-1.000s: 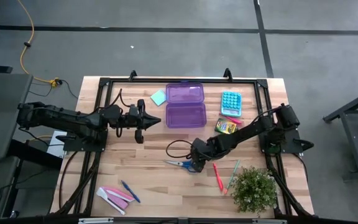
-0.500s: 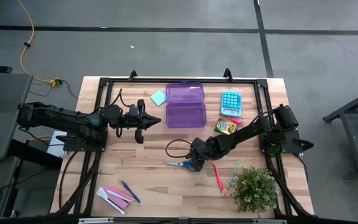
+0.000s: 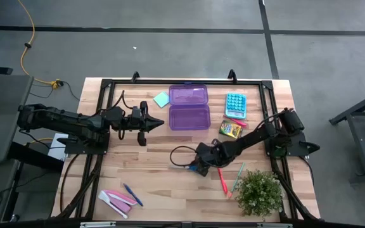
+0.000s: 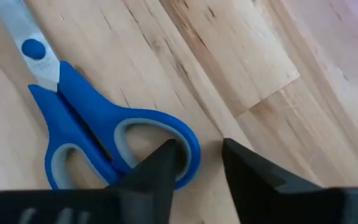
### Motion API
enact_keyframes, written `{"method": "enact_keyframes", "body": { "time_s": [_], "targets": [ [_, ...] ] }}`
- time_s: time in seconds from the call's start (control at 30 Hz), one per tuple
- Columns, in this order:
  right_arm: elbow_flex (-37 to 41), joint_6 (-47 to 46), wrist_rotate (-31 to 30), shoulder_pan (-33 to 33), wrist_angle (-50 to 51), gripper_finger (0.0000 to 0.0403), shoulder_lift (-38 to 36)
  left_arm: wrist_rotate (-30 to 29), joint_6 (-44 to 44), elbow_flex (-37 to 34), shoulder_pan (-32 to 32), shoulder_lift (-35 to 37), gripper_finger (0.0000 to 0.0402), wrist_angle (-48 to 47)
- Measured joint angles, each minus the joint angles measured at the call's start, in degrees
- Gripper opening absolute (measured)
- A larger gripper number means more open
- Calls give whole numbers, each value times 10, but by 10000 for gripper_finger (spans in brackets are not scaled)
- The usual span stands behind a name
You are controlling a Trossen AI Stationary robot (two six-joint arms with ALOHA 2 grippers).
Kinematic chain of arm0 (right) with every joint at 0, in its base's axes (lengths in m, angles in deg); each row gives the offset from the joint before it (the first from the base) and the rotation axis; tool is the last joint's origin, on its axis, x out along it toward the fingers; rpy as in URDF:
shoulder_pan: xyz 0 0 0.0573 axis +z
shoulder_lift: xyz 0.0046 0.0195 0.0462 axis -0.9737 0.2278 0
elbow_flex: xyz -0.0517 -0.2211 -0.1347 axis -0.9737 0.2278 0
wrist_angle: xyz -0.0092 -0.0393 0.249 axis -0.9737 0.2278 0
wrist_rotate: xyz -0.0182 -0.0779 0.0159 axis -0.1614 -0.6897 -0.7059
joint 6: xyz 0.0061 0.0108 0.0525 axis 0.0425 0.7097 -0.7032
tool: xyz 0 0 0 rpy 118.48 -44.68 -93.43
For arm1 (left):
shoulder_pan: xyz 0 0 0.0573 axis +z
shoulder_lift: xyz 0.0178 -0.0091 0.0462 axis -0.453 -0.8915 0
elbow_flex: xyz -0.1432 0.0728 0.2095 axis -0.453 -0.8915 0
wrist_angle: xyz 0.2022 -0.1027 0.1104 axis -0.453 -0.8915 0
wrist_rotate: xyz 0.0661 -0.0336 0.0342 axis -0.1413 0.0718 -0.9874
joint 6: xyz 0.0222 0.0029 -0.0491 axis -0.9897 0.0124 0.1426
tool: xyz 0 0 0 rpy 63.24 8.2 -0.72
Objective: Pack school essentials
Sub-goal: Put the blue scissors into the violet supply box
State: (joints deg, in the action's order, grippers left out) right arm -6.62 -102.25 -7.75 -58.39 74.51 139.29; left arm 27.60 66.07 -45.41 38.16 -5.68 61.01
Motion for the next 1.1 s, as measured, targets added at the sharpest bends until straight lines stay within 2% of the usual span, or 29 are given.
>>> {"method": "enact_keyframes", "body": {
  "time_s": [0.4, 0.67, 1.0, 1.1],
  "targets": [
    [4, 52, -17, 1, -5, 11, 3, -1, 0, 0, 0, 0, 1, 0],
    [6, 98, -37, 0, 4, 4, -20, -10, 0, 0, 0, 0, 1, 0],
    [8, 122, -144, 0, 94, 1, -136, -10, 0, 0, 0, 0, 1, 0],
    [64, 126, -159, 0, 40, 1, -181, -9, 0, 0, 0, 0, 1, 0]
  ]
}}
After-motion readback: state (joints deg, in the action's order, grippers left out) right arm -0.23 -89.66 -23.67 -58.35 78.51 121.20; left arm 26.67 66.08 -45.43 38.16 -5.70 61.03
